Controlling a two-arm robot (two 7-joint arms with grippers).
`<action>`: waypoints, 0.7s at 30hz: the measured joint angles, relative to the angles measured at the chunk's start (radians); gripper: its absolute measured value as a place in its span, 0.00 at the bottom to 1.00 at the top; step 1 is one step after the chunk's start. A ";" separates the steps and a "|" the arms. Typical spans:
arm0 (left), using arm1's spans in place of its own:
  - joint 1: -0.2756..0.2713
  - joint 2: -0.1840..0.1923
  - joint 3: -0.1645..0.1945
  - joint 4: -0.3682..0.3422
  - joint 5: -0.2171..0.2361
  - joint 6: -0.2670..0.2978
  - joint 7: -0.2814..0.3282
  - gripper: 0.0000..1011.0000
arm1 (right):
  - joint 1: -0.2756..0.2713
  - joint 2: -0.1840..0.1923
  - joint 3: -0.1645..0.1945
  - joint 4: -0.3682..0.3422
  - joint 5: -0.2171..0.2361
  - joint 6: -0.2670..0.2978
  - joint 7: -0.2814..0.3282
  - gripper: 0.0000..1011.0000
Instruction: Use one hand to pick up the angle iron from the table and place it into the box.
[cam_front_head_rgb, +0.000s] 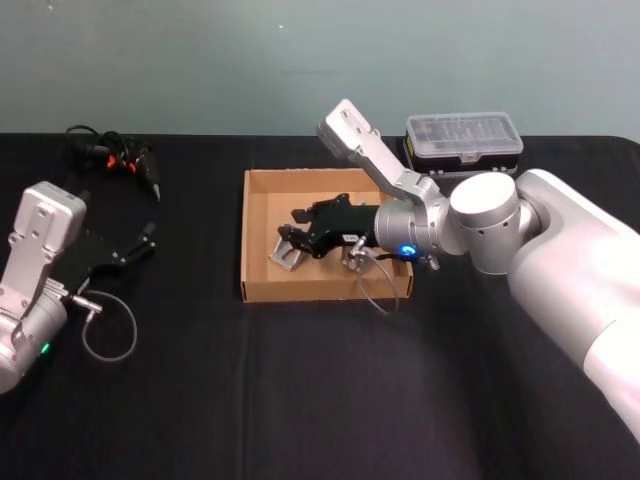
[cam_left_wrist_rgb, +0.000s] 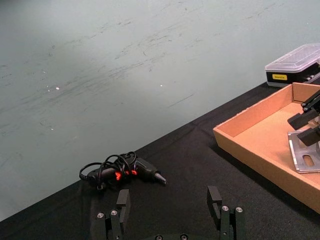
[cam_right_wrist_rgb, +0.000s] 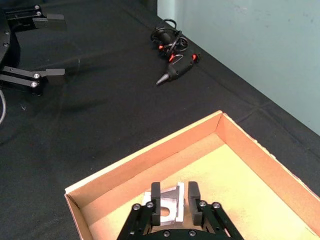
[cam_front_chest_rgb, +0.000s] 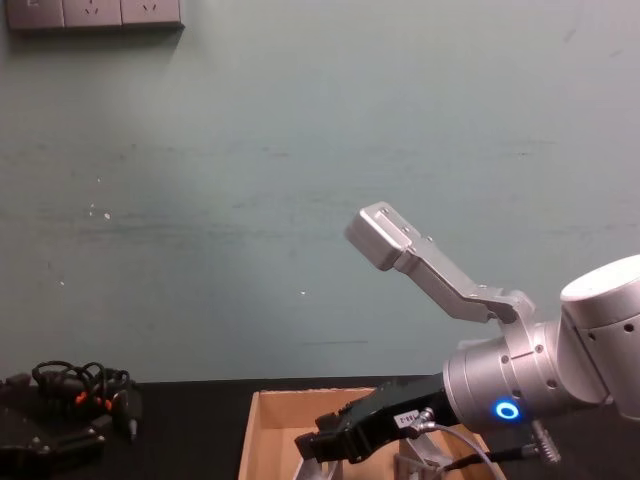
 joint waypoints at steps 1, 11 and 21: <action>0.000 0.000 0.000 0.000 0.000 0.000 0.000 1.00 | -0.006 0.003 0.004 -0.012 -0.001 0.002 -0.001 0.36; 0.000 0.000 0.000 0.000 0.000 0.000 0.000 1.00 | -0.091 0.066 0.051 -0.204 0.013 0.028 -0.054 0.64; 0.000 0.000 0.000 0.000 0.000 0.000 0.000 1.00 | -0.275 0.201 0.135 -0.500 0.050 0.037 -0.141 0.95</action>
